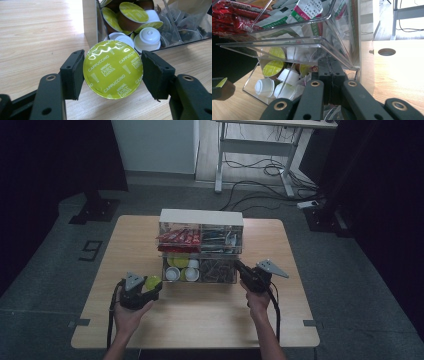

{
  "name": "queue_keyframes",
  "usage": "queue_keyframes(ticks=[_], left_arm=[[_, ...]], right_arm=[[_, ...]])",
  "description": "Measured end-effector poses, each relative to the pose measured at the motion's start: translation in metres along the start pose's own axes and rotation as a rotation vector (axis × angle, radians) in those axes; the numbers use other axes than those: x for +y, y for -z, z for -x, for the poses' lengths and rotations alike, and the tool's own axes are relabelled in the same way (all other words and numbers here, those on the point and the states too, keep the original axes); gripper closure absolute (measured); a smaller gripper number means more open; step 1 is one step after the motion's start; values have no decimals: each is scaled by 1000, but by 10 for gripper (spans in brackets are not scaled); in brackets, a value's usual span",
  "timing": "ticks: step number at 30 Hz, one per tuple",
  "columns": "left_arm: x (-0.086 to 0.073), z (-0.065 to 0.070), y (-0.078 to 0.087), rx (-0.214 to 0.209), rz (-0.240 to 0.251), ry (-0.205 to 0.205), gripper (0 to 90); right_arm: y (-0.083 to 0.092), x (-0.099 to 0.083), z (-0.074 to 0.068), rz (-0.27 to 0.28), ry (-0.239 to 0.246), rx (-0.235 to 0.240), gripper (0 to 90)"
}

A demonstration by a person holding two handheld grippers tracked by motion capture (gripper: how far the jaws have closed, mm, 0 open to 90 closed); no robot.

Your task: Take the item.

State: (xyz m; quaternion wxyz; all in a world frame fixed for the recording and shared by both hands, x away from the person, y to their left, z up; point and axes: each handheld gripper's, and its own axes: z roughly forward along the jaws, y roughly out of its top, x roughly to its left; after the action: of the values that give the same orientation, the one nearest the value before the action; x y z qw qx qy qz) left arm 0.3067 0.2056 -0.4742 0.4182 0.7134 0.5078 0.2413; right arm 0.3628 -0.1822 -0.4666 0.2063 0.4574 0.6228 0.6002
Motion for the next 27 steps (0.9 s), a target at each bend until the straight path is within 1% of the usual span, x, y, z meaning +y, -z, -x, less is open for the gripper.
queue_keyframes(ticks=[3,13,15,21,27], left_arm=[[-2,-2,1,4,-2,4,383],[-14,-14,2,25,-30,19,383],[-19,-19,3,34,-42,30,383],[-29,-28,2,55,-65,45,383],[-39,-35,-3,79,-100,48,383]], right_arm=[[0,0,0,-1,-2,0,892],[-1,-1,1,-5,1,-3,892],[-1,-1,1,-5,0,-3,892],[-1,-2,1,-7,-1,-4,892],[-1,-2,1,-7,-1,-4,892]])
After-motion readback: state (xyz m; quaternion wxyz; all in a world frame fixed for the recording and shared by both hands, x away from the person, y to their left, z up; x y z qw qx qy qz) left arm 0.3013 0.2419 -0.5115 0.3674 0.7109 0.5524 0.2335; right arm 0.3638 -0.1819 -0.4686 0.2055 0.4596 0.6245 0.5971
